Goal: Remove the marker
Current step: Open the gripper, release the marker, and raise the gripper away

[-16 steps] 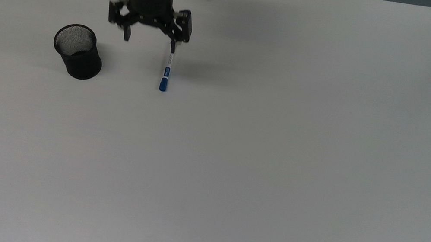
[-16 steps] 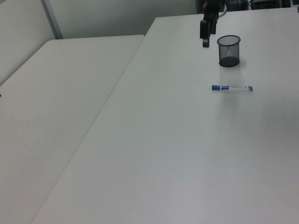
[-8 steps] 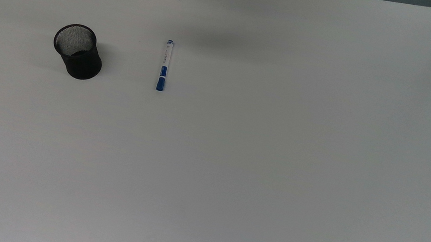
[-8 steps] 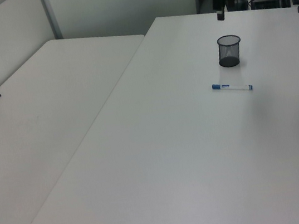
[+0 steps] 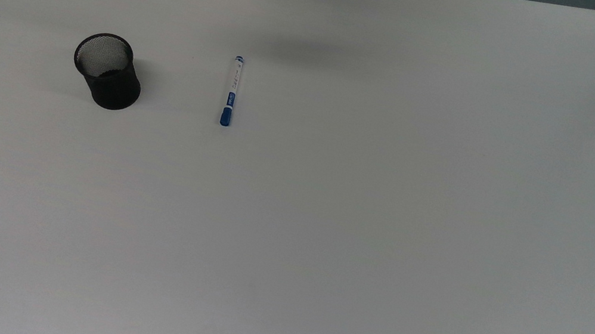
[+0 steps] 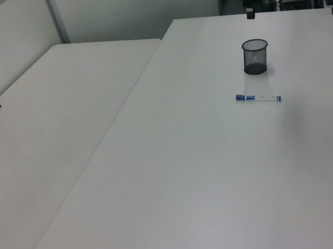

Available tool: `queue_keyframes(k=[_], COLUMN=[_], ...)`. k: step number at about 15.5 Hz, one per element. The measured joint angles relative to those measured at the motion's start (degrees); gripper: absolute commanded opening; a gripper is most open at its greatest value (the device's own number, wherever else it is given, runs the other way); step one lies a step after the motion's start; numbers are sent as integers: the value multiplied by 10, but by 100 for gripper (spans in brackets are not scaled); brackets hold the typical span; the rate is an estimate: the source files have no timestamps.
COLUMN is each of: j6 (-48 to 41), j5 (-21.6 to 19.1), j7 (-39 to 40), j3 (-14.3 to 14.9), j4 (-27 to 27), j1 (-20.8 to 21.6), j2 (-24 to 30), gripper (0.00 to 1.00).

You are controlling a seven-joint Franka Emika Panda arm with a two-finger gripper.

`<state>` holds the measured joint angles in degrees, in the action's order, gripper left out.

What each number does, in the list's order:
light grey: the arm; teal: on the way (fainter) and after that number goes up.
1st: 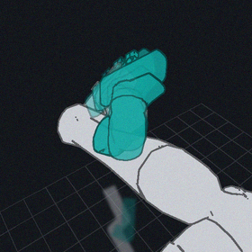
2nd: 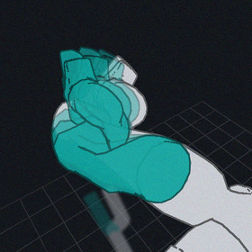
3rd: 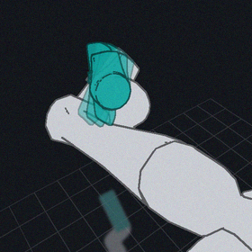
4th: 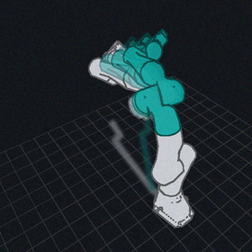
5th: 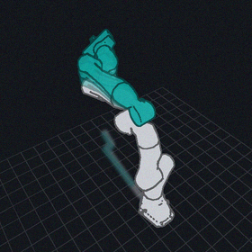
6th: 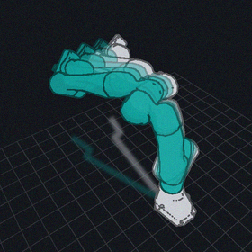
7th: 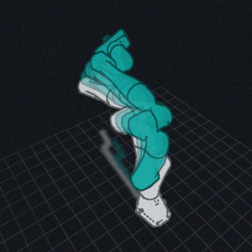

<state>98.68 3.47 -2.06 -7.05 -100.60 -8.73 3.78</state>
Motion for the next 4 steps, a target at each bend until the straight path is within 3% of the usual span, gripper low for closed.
queue_keyframes(k=[4], j6=[0], j5=[0], j7=[10], j3=[2], j4=[5], j1=[0], j2=[0], gripper=[100])
